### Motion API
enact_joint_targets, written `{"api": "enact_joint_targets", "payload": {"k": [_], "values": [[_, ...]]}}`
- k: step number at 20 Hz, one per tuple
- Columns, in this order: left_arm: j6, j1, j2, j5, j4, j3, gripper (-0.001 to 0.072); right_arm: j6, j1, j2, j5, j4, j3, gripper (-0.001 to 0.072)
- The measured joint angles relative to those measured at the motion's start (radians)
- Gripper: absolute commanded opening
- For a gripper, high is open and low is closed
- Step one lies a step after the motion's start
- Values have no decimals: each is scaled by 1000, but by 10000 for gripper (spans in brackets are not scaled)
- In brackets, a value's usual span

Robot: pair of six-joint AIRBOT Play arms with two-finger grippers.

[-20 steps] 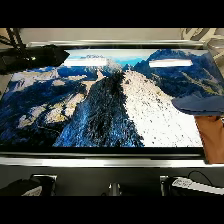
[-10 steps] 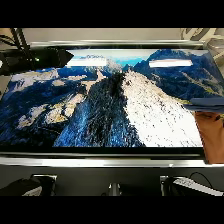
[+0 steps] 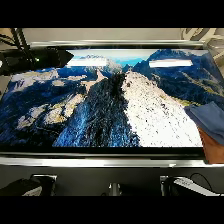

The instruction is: Fold the shirts.

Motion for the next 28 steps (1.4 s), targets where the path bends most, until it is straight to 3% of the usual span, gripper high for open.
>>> {"api": "enact_joint_targets", "payload": {"k": [7, 8, 9, 10, 11, 14, 18, 20, 22, 23, 24, 25, 26, 28], "values": [[0, 0, 0, 0, -16, 0, 27, 63, 0, 29, -151, -59, -243, 19], [0, 0, 0, 0, -18, 0, 27, 80, 0, 31, -155, -64, -253, 48], [0, 0, 0, 0, -19, 0, 27, 99, 0, 32, -156, -70, -261, 252], [0, 0, 0, 0, -20, 0, 28, 115, 0, 32, -151, -84, -266, 563], [0, 0, 0, 0, -23, 0, 28, 126, -1, 32, -147, -96, -270, 698], [0, 0, 0, 2, -27, 0, 26, 124, 0, 33, -138, -117, -249, 688], [0, -2, -8, 11, -16, 37, 24, 57, 33, 36, -184, -109, -30, 684], [-18, -6, -35, -2, 72, 92, 25, -25, 121, 37, -249, -101, 129, 666], [-89, -7, -92, -78, 262, 161, 32, -112, 267, 37, -304, -93, 254, 666], [-118, -5, -124, -135, 353, 183, 117, -134, 360, 36, -313, -97, 297, 666], [-142, 3, -158, -204, 431, 201, 351, -135, 452, 32, -315, -109, 325, 667], [-161, 11, -189, -279, 475, 213, 499, -114, 553, 20, -295, -124, 347, 668], [-174, 19, -218, -359, 505, 219, 558, -90, 642, 3, -257, -139, 361, 669], [-180, 28, -248, -514, 524, 195, 558, -58, 800, -44, -140, -161, 381, 668]]}}
